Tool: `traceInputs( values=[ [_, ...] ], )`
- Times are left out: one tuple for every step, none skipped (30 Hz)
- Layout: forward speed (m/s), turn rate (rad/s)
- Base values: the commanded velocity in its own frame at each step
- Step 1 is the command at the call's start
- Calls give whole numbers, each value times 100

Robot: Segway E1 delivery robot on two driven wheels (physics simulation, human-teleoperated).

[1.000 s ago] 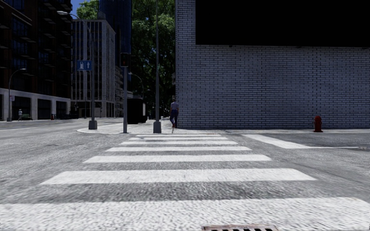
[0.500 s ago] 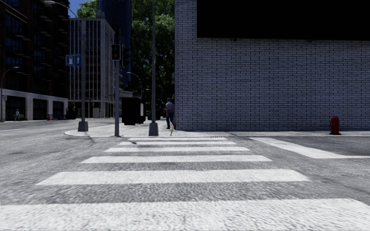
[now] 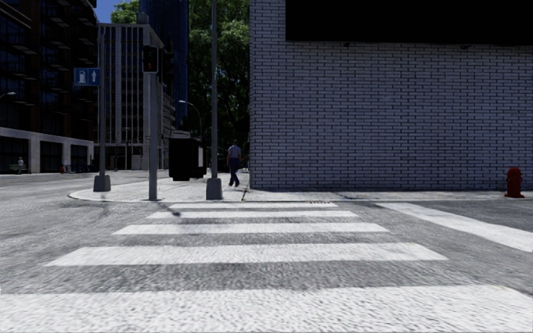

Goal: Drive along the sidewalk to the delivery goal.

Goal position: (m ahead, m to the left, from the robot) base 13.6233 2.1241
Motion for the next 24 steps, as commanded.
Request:
traceInputs(
  values=[
    [200,0],
    [200,0],
    [200,0],
    [200,0],
    [200,0],
    [200,0],
    [200,0],
    [200,0],
    [200,0],
    [200,0],
    [200,0],
    [200,0],
    [200,0],
    [200,0],
    [200,0],
    [200,0],
    [200,0],
    [200,0],
    [200,0],
    [200,0],
    [200,0],
    [200,0],
    [200,0],
    [200,0]
  ],
)
